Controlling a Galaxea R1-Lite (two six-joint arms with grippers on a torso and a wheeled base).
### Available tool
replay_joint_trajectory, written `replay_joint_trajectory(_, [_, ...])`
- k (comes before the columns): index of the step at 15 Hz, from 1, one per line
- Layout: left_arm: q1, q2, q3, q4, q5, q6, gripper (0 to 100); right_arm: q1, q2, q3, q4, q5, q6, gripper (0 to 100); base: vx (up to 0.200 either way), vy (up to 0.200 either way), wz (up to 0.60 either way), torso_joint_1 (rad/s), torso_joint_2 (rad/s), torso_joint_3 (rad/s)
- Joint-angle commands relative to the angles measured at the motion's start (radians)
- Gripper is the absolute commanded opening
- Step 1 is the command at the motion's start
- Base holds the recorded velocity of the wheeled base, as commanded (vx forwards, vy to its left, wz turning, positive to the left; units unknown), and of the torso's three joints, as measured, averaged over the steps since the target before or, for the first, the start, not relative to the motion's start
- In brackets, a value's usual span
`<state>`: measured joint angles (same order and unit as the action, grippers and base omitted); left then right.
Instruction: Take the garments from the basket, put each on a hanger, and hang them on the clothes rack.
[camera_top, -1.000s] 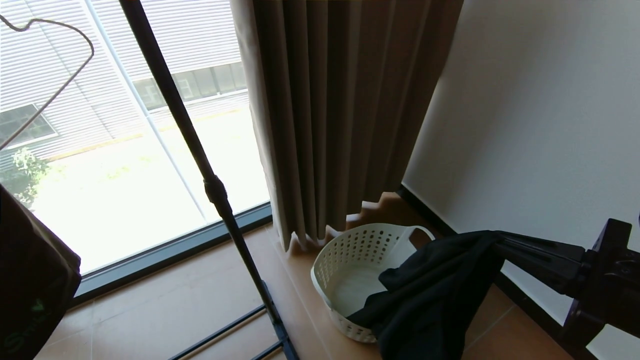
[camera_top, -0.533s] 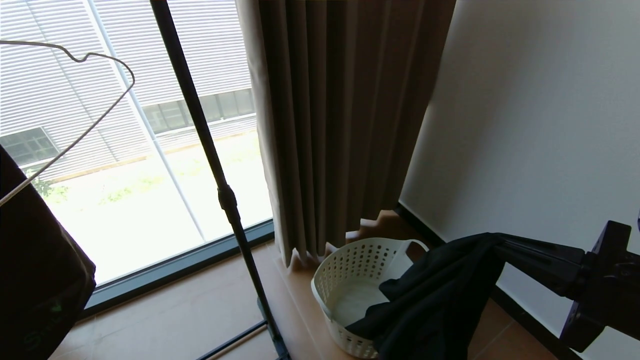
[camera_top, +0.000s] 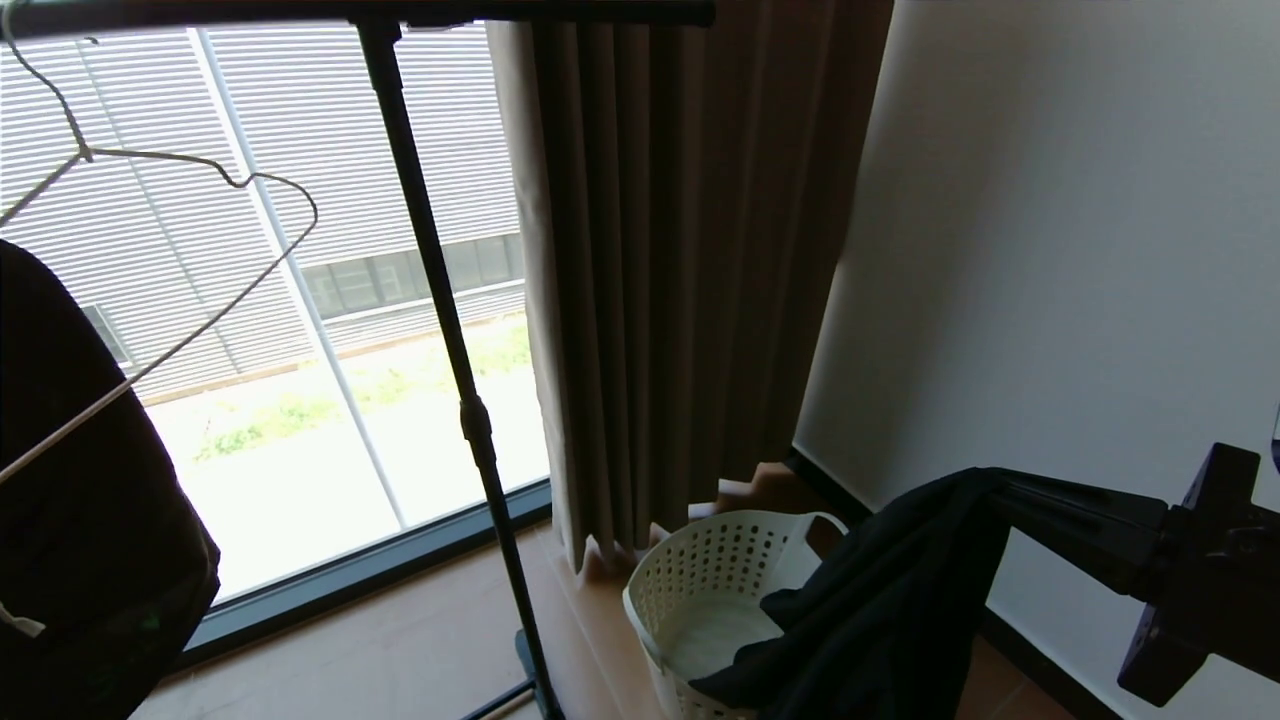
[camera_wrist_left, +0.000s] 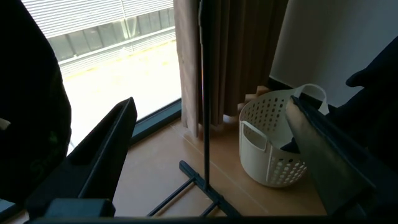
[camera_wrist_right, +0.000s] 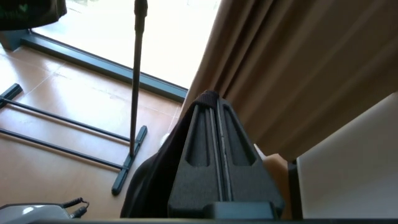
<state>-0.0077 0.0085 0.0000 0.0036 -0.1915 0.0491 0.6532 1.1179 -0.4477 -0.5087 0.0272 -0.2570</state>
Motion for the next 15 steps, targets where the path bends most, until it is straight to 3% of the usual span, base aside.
replay_joint_trajectory(1, [0.000, 0.001, 0.000, -0.001, 0.000, 0.000, 100, 0.000, 0.002, 0.000, -0.001, 0.000, -0.001, 0, 0.000, 0.000, 0.00, 0.095, -0.32, -0.017])
replay_joint_trajectory(7, [0.000, 0.001, 0.000, -0.001, 0.001, 0.000, 100, 0.000, 0.000, 0.006, -0.005, 0.002, -0.001, 0, 0.000, 0.000, 0.00, 0.146, -0.47, -0.199])
replay_joint_trajectory(15, [0.000, 0.002, 0.000, -0.001, 0.001, 0.003, 100, 0.000, 0.000, 0.007, -0.004, 0.000, -0.001, 0, 0.000, 0.000, 0.00, 0.208, -0.55, -0.379])
